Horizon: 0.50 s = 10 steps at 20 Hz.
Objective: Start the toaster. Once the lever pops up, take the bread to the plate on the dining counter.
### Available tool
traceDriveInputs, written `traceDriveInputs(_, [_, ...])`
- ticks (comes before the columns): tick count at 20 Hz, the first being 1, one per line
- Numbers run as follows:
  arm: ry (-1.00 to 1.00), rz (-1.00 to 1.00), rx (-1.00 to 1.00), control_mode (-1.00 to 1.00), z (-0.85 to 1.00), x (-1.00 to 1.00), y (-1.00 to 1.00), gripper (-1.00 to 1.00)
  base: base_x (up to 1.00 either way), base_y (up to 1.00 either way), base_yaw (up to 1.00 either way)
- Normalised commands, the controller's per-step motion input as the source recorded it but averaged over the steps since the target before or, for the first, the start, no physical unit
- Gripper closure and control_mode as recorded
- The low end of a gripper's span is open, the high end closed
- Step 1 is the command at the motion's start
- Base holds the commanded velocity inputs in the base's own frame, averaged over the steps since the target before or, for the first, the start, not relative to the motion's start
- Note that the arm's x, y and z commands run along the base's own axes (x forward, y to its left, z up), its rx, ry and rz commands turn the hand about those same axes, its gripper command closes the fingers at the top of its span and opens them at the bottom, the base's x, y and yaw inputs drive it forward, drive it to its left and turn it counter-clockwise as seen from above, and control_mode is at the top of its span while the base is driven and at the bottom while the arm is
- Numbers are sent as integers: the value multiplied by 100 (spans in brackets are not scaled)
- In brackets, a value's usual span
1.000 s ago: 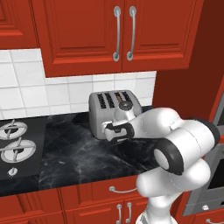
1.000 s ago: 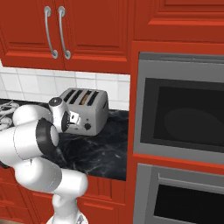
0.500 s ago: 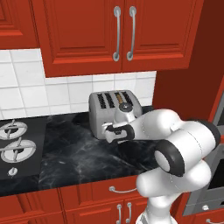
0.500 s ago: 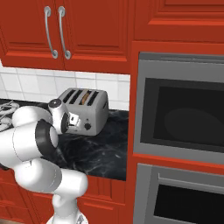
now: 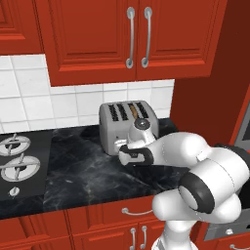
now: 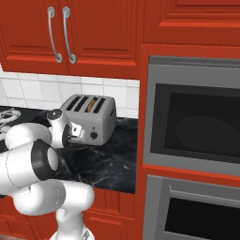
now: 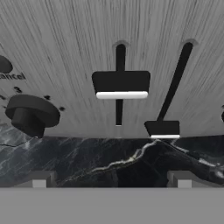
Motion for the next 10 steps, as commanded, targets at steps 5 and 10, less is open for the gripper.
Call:
traceDriveInputs(5, [-18,-2,0,-100,19,-22,-2,-100,0,0,0])
traceDriveInputs(10, [-19,0,1,-100,37,-2,-5,-100,0,0,0])
